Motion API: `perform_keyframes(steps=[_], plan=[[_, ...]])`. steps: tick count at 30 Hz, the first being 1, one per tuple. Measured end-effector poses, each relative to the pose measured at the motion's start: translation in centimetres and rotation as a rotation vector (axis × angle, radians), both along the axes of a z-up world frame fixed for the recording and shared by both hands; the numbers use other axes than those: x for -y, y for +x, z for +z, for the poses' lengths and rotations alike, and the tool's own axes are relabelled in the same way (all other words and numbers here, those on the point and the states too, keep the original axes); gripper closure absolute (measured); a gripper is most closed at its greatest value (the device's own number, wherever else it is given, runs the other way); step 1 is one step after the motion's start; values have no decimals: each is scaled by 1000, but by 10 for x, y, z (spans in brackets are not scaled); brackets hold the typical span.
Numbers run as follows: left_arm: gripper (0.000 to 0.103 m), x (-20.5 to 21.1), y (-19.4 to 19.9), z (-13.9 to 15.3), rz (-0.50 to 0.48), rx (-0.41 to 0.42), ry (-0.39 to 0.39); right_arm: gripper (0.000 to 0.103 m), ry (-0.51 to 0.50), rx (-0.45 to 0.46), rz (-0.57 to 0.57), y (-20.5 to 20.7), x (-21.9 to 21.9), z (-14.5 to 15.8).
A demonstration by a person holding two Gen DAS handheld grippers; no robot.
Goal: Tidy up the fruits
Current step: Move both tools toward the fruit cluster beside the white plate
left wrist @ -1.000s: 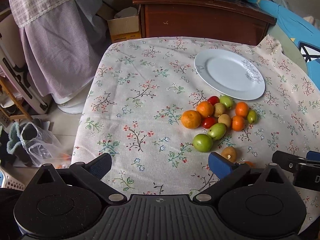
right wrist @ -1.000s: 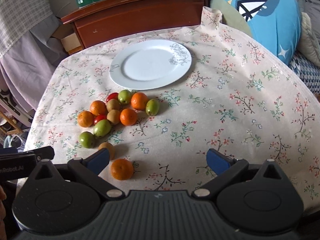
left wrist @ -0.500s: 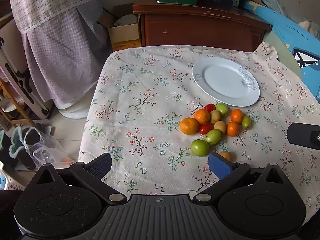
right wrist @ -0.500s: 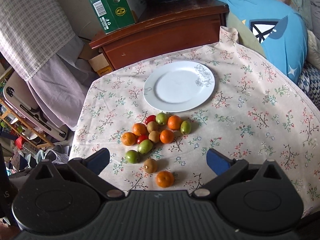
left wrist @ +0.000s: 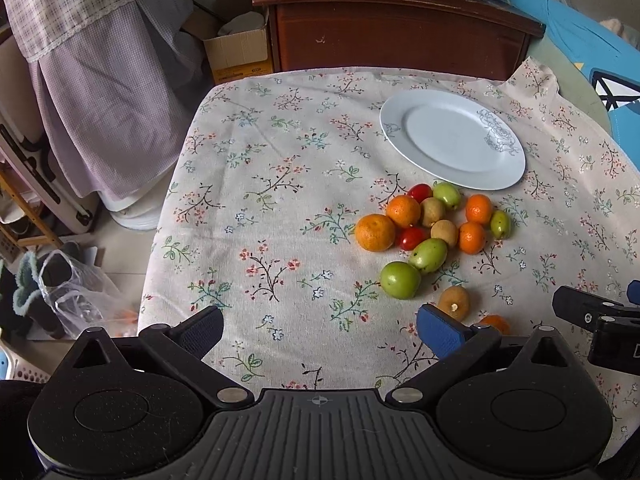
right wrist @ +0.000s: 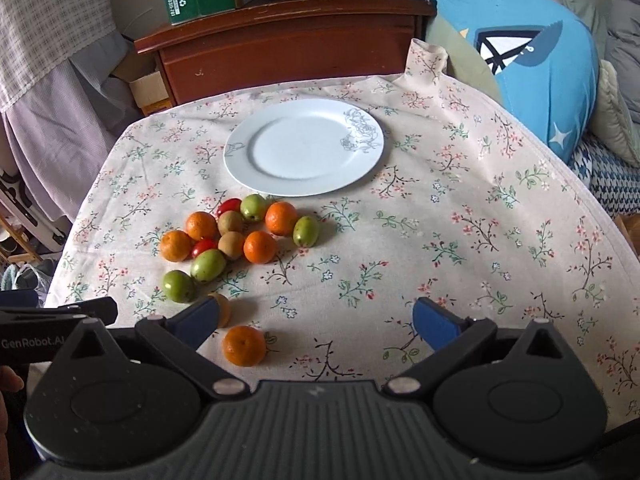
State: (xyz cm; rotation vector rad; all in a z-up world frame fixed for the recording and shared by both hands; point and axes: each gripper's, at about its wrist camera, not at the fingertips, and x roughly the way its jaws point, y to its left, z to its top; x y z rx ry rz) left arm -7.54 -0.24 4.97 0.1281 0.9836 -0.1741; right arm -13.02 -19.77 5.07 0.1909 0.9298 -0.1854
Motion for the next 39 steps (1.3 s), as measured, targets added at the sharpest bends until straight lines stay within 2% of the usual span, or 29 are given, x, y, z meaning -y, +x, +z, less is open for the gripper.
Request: perform_keyframes(steps=[10,14,21,39], plan=[[0,12,9,-15,-47,-18,0,1,-50,-96,-30,7,0,-25],[0,11,10,-20,-40,-14,17,2,-42,-90,-21,8,-3,-28],[0,12,12,-25,-46,-20,15,3,-106,-71,2,13,-10,-29],[0,14,7,-25,-64,-20,3,6,-97,-94,16,16,-13,-35]])
